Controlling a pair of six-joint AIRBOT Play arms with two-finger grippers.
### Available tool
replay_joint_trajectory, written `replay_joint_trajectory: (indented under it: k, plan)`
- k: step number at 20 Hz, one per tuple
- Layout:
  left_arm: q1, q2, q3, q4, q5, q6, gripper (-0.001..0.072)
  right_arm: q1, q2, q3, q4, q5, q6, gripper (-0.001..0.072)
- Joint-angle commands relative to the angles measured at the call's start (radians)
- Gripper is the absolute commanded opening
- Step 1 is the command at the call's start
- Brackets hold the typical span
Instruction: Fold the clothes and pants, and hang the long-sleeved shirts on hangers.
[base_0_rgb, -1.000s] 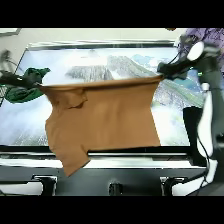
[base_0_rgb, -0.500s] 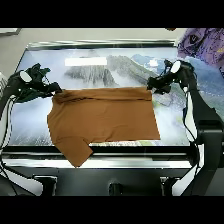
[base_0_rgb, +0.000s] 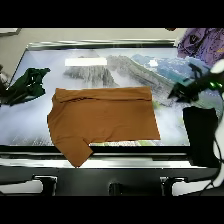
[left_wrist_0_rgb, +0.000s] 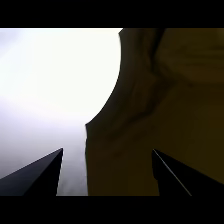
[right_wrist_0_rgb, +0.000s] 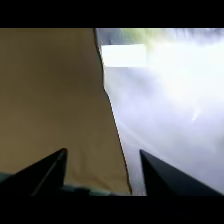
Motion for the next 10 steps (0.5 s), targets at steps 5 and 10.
replay_joint_trajectory:
  k: [5, 10]
  plan:
    - [0.08, 0.251, -0.378, -0.002, 0.021, 0.006, 0.0633, -0.117, 0.215, -0.65, 0.09, -0.112, -0.159, 0.0595]
    - [0.08, 0.251, -0.378, -0.003, 0.021, 0.006, 0.0633, -0.116, 0.214, -0.79, 0.188, -0.242, -0.262, 0.0594]
